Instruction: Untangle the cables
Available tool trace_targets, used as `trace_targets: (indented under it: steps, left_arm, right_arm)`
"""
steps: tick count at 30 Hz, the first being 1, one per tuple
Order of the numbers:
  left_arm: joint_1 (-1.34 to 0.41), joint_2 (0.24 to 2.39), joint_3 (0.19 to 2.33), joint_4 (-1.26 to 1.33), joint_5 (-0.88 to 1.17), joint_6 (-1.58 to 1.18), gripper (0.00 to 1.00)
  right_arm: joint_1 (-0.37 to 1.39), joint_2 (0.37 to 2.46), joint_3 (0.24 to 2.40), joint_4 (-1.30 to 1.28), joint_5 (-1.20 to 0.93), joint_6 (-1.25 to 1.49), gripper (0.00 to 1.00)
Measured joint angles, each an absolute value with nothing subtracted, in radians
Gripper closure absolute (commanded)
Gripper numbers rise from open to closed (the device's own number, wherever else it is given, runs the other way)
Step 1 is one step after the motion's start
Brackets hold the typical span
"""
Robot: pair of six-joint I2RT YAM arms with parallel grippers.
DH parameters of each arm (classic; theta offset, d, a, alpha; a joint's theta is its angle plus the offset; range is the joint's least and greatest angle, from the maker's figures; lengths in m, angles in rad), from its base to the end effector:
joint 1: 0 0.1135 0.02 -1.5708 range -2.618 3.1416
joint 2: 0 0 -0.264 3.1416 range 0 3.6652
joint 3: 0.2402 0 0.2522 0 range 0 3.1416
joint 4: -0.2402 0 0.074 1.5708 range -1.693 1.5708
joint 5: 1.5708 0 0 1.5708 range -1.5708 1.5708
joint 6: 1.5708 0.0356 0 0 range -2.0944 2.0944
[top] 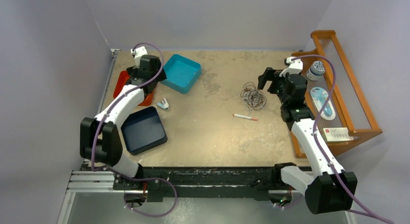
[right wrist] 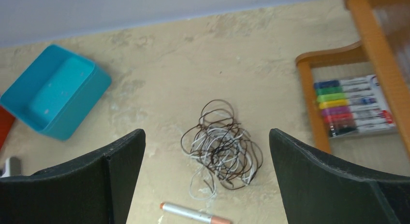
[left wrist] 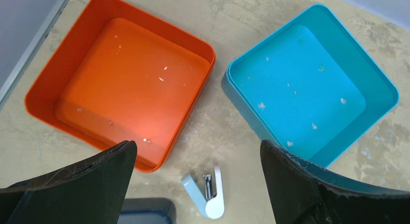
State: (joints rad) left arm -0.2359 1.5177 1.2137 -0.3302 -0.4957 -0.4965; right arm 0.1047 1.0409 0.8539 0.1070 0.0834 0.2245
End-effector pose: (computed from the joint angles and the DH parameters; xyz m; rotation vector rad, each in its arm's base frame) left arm 0.3370 -0.0636 0.2986 -0.5404 2.0512 0.1160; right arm 0.2465 0.0229 0.3460 0.1625 1.6457 0.1819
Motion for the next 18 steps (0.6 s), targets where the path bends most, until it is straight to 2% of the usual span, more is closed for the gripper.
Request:
trace_targets:
  steps: [11, 18]
  left_arm:
    - [-0.222, 1.795, 1.275, -0.216, -0.499, -0.494, 0.0]
    - [-0.161, 1.883, 1.326, -0.162, -0.421, -0.471, 0.0]
  right_arm:
    - [0.106, 1.065, 0.854, 0.059, -0.026, 0.221, 0.01]
    - [0.106, 1.057, 0.854, 0.025, -0.047, 0.216, 0.01]
